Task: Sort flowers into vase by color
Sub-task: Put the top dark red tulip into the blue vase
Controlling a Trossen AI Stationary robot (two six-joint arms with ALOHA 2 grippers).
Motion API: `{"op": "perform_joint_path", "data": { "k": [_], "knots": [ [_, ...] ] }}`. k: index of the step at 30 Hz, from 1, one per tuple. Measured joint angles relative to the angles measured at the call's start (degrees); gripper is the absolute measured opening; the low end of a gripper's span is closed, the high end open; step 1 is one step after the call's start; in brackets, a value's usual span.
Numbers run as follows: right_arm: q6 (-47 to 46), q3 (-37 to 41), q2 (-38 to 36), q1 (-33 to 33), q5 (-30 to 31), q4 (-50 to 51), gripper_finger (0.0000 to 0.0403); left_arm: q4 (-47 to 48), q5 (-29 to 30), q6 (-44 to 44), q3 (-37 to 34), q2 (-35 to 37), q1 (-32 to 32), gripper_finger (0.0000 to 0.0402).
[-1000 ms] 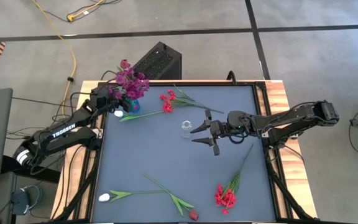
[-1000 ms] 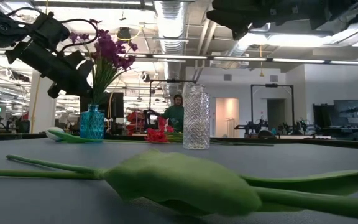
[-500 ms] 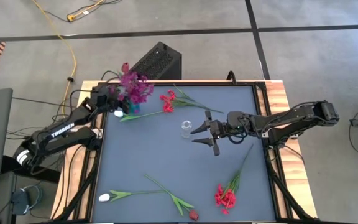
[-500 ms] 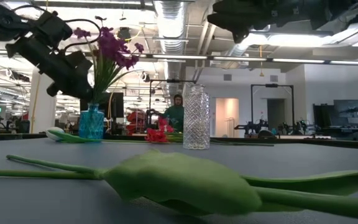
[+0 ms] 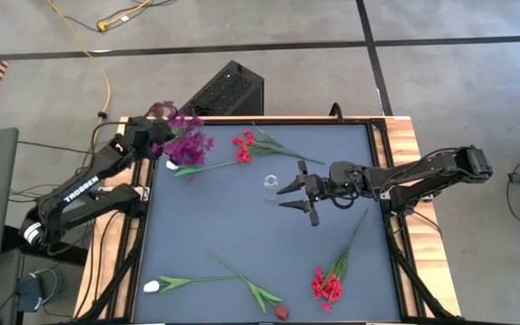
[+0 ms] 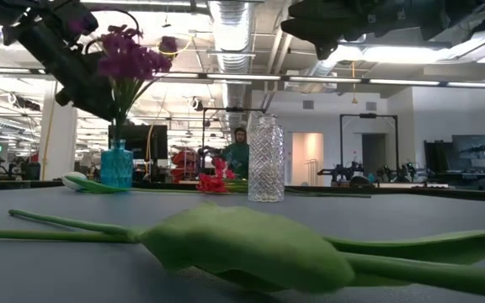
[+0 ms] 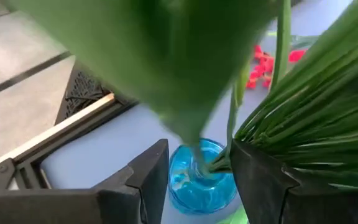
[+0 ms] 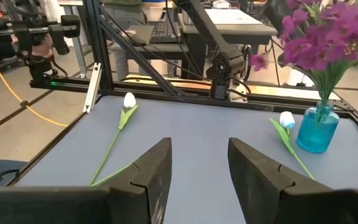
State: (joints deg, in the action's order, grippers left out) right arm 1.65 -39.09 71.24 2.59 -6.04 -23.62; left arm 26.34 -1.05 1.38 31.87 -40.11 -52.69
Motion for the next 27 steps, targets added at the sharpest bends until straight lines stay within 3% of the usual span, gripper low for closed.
{"op": "perform_joint_path", "data": {
  "k": [13,19,27],
  "knots": [
    [-0.19,0.0,0.0,0.0,0.01,0.04,0.0182,3.03,-2.46,5.51,0.23,-3.51,-0.02,0.0159],
    [-0.31,0.0,0.0,0.0,0.0,0.03,0.0182,2.22,3.74,4.93,0.23,-4.34,-0.97,0.0156],
    [-0.28,0.0,0.0,0.0,0.0,0.01,0.0182,1.29,3.91,2.72,0.36,-4.51,-3.76,0.0143]
  ]
}}
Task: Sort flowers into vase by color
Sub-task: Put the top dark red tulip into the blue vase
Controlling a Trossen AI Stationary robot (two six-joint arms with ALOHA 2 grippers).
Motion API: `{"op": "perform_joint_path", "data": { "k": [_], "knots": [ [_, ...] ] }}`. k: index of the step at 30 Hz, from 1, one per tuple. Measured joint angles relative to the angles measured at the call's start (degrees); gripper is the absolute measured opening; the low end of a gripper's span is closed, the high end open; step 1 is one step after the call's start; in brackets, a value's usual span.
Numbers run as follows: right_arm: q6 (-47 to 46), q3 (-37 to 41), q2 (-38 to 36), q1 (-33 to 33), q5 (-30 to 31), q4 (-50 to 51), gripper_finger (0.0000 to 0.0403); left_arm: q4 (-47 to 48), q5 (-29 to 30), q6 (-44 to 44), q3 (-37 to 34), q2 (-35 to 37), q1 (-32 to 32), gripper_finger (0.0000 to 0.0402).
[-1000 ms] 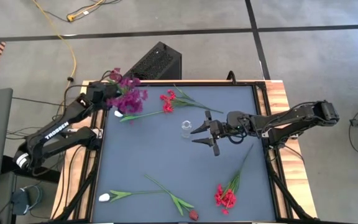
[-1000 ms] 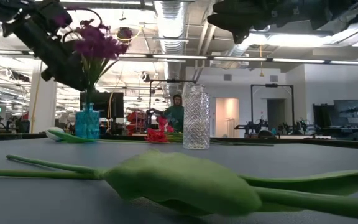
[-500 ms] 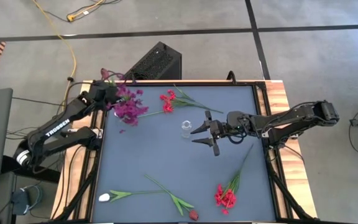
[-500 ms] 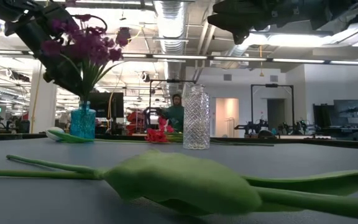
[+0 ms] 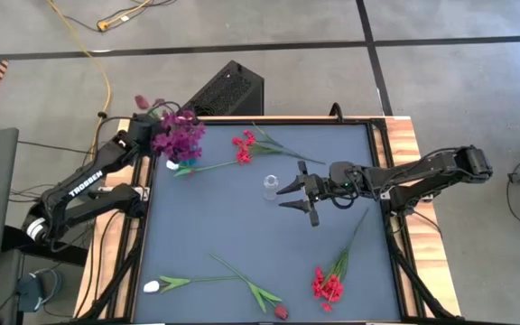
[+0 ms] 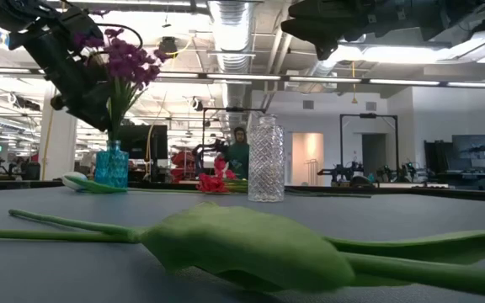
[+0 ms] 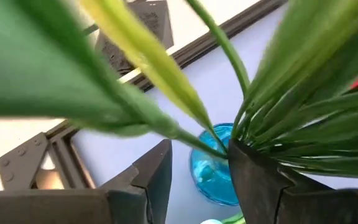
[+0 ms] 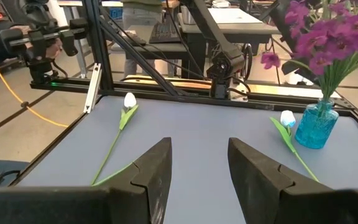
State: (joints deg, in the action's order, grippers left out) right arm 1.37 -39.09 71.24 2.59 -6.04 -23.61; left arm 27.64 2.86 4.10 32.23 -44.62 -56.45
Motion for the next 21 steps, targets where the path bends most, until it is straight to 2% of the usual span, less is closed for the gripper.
{"op": "perform_joint_path", "data": {
  "k": [8,13,21],
  "knots": [
    [0.02,0.0,0.0,-0.17,0.01,-0.01,0.0182,-1.32,1.96,-6.77,0.24,0.0,-0.22,0.0142],
    [0.04,0.0,0.0,-0.22,0.0,0.01,0.0182,-1.4,1.81,-8.04,0.24,0.0,-0.2,0.0142],
    [0.04,0.0,0.0,-0.22,0.02,0.01,0.0182,-0.3,-3.51,-8.63,0.24,0.02,-0.21,0.0142]
  ]
}}
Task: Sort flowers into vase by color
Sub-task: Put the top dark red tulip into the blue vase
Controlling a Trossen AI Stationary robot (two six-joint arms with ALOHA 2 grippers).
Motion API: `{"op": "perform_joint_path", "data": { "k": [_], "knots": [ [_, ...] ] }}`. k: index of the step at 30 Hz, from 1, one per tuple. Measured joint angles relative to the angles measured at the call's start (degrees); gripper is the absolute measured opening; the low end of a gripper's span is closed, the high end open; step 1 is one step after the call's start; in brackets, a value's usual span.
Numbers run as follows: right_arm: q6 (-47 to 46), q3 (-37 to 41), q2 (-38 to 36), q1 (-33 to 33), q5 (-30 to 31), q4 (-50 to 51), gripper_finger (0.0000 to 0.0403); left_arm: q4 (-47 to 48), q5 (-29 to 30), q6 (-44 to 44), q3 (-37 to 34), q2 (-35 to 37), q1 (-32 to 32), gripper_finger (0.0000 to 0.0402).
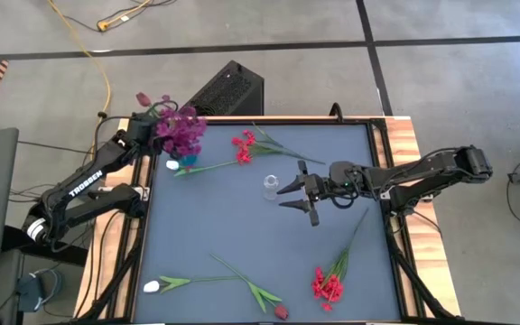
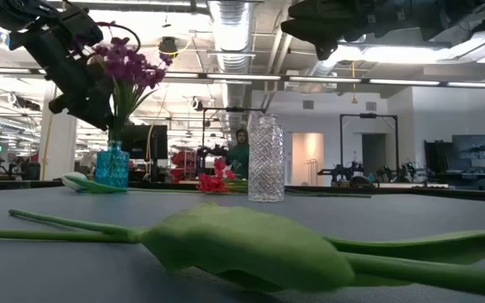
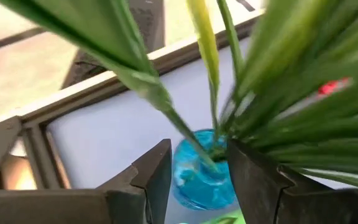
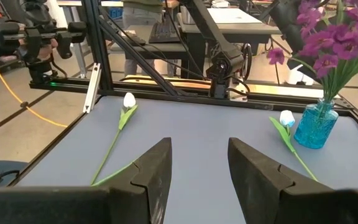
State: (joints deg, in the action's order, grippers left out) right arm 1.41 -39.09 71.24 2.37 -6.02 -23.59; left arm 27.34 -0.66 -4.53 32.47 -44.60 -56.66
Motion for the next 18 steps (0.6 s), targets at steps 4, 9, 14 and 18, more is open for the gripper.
{"op": "perform_joint_path", "data": {
  "k": [4,9,14,18],
  "knots": [
    [0.0,0.0,0.0,0.0,0.0,0.0,0.0182,1.0,-0.52,1.47,0.0,0.0,0.0,0.0142],
    [0.0,0.0,0.0,0.0,0.0,0.02,0.0182,2.8,-0.51,3.9,0.0,0.0,0.0,0.0142],
    [0.0,0.0,0.0,0.0,0.0,0.02,0.0182,4.09,-0.51,4.91,0.02,0.0,0.0,0.016],
    [0.0,0.0,0.0,0.0,0.0,0.0,0.0182,5.8,-1.96,4.95,0.46,0.0,0.0,0.0198]
  ]
}}
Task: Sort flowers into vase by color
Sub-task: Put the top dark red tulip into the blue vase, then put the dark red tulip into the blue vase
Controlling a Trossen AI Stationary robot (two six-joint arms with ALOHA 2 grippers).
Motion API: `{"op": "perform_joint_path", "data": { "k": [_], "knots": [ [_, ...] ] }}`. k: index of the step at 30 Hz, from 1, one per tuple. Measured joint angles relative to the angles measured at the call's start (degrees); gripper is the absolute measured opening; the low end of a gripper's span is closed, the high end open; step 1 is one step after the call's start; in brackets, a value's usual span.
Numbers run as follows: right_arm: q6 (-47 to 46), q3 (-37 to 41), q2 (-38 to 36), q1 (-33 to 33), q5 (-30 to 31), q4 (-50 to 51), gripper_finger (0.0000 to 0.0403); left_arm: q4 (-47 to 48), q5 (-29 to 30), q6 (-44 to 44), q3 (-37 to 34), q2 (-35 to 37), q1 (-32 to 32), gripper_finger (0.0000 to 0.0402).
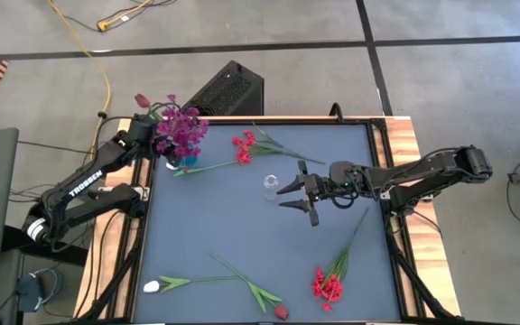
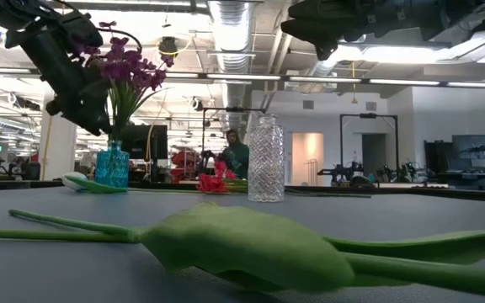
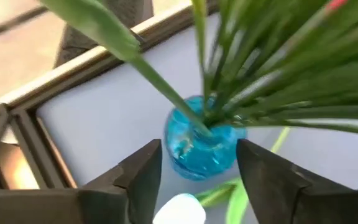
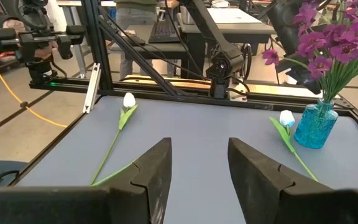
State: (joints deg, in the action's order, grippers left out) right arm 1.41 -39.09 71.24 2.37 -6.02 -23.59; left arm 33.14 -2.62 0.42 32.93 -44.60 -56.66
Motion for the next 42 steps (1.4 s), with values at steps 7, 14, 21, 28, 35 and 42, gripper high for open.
{"op": "perform_joint_path", "data": {
  "k": [7,14,21,28,35,42],
  "knots": [
    [-0.95,0.0,0.0,0.0,0.0,0.07,0.0182,5.56,-3.38,-0.63,3.48,2.33,3.57,0.0233],
    [-0.94,-0.02,0.0,-0.81,0.0,0.69,0.0182,5.03,-3.14,-0.67,3.5,6.02,7.93,0.0234],
    [-0.98,-0.01,0.0,-1.42,0.02,0.85,0.0182,4.61,-9.22,1.19,3.5,13.08,10.38,0.0234],
    [-0.96,-0.02,0.0,-1.4,0.02,0.87,0.0182,4.29,-14.31,2.6,3.5,23.12,14.29,0.0234],
    [-1.41,-0.02,0.0,-1.4,0.0,0.85,0.0182,2.7,-27.3,3.52,3.5,31.5,18.49,0.0234],
    [-1.47,-0.02,0.0,-1.55,0.01,0.84,0.0182,-2.86,-30.14,-1.85,3.48,32.69,22.7,0.0227]
  ]
}}
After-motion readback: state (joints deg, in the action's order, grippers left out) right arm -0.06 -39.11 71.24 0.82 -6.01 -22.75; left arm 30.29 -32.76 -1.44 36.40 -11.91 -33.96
